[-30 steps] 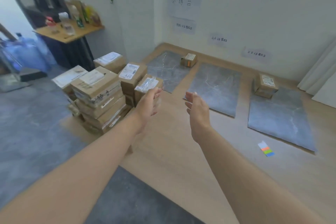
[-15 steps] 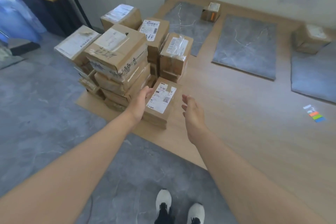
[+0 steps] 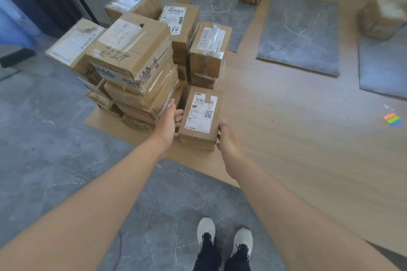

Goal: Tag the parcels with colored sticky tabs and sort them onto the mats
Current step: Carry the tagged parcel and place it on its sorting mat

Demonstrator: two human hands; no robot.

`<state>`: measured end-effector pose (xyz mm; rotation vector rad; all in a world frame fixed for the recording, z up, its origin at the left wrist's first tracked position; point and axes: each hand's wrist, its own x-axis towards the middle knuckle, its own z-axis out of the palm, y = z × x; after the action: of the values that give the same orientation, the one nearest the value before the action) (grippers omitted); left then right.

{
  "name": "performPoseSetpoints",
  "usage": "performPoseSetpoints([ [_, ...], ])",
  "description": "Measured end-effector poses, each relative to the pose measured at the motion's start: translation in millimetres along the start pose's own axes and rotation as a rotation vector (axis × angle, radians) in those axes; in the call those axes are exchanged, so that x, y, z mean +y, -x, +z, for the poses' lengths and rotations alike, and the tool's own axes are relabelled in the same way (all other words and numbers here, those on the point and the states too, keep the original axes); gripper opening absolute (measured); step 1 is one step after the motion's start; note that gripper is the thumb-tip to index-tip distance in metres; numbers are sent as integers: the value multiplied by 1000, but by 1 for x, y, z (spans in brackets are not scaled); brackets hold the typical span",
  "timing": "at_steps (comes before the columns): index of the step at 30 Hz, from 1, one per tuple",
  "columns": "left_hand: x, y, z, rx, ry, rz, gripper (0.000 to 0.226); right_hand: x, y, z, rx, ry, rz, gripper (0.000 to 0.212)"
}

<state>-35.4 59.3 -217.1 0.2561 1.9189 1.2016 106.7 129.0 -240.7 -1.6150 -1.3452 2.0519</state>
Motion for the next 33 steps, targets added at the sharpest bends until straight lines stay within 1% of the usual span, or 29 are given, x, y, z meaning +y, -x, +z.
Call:
performPoseSetpoints([
  [2, 0, 0, 8, -12, 16, -33, 62, 0, 4, -7, 33, -45, 36, 46],
  [6, 6, 5, 31, -87, 53, -94, 62, 6, 6, -32, 104, -157, 44, 55],
  [8, 11, 9, 48, -128, 57, -92, 62, 10, 6, -50, 144, -209, 44, 64],
  [13, 25, 21, 104, -206, 40, -48, 58, 8, 9, -106, 231, -291, 46, 79],
  [14, 29, 24, 117, -220, 43, -41, 57, 5, 10, -119, 251, -299, 49, 77],
  [15, 32, 27, 131, -233, 48, -39, 55, 0, 15, -131, 267, -293, 51, 71],
  [18, 46, 37, 172, -266, 59, -39, 52, -13, 24, -173, 296, -293, 8, 38],
  [19, 51, 40, 187, -276, 57, -36, 51, -15, 24, -188, 305, -292, -11, 34],
  [22, 64, 50, 231, -310, 31, -16, 51, -25, 24, -235, 333, -269, -43, 30],
  [28, 88, 68, 319, -321, 46, 15, 48, -37, 15, -325, 393, -227, -131, 34],
  [33, 94, 75, 378, -313, 76, -1, 49, -40, 0, -388, 392, -202, -131, 32],
])
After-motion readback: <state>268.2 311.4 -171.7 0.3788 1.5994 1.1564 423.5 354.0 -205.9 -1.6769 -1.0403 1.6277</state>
